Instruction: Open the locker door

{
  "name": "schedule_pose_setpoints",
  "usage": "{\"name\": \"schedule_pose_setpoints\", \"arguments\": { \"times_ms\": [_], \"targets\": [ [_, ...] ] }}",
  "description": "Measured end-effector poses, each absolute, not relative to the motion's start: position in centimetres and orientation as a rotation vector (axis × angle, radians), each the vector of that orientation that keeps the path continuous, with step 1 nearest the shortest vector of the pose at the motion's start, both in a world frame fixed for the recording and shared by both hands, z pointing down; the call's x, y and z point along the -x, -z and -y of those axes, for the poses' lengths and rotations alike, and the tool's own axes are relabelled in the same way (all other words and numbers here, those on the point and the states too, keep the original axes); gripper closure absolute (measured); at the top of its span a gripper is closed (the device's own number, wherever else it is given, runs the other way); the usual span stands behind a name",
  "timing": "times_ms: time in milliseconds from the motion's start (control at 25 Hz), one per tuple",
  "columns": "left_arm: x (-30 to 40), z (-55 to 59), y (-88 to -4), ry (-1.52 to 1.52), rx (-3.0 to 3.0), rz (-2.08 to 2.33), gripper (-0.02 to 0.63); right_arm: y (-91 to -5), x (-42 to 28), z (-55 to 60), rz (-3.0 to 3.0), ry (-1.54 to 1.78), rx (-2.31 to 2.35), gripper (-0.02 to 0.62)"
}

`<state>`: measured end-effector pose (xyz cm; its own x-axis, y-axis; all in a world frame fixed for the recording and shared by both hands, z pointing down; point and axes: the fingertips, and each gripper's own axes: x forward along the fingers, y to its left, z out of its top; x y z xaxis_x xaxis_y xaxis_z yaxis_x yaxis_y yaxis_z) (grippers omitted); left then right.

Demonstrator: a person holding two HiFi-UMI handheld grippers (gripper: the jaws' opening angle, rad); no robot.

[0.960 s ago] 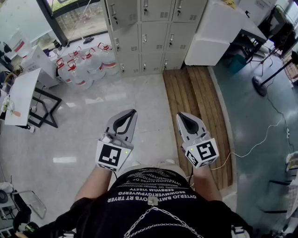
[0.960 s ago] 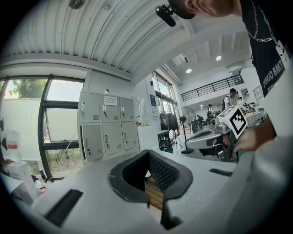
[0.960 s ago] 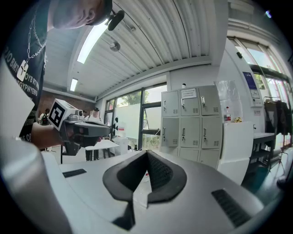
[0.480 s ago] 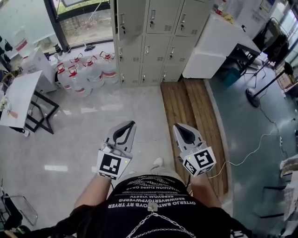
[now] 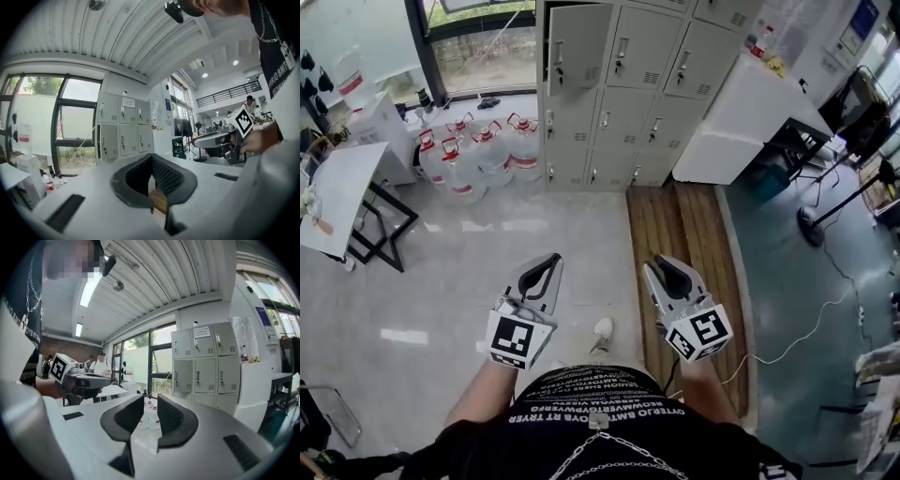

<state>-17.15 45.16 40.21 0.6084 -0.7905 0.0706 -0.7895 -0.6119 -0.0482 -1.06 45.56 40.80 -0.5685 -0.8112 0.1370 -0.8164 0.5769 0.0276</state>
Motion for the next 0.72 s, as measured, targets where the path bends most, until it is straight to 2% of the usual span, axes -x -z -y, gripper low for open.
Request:
{"name": "schedule_pose_setpoints", "arguments": {
  "times_ms": [720],
  "targets": [
    [12.2, -30.7, -40.8, 0.201, 2.798, -1.430, 0.612, -42.5, -1.2, -30.1, 2.757, -0.116, -1.209, 0.486]
  ]
}}
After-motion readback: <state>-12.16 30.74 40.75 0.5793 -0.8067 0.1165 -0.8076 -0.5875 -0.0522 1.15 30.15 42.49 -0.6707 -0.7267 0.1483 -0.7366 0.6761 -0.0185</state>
